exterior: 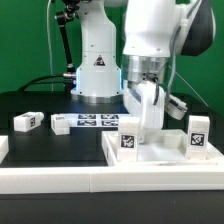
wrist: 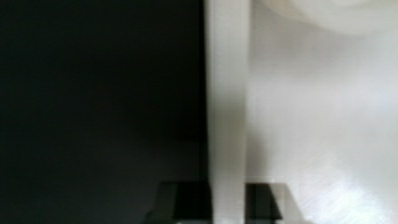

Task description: Assemble square table

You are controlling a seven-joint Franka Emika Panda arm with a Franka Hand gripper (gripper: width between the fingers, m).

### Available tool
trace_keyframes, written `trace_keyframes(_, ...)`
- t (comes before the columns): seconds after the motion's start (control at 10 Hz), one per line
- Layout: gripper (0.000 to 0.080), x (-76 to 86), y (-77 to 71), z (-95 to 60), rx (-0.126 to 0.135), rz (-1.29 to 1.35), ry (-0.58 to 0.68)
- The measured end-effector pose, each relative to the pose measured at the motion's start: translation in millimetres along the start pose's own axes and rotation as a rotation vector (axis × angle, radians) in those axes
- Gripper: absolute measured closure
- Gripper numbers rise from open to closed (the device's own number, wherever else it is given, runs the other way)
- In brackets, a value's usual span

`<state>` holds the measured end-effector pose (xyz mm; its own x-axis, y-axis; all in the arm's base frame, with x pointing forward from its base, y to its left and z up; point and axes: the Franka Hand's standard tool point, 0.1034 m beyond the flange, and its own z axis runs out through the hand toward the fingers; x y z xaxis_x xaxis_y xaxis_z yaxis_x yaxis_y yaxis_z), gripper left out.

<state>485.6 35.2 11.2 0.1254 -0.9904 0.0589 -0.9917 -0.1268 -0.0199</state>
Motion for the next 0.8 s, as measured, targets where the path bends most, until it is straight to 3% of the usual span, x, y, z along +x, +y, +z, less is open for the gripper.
trace_keyframes(0.3,0.0739,10.3,6.3,2.4,-0.021,-0.127,-0.004)
trace_keyframes(0.8,0.0737,26.8,12.3,3.0,-0.029,-0.297,0.006)
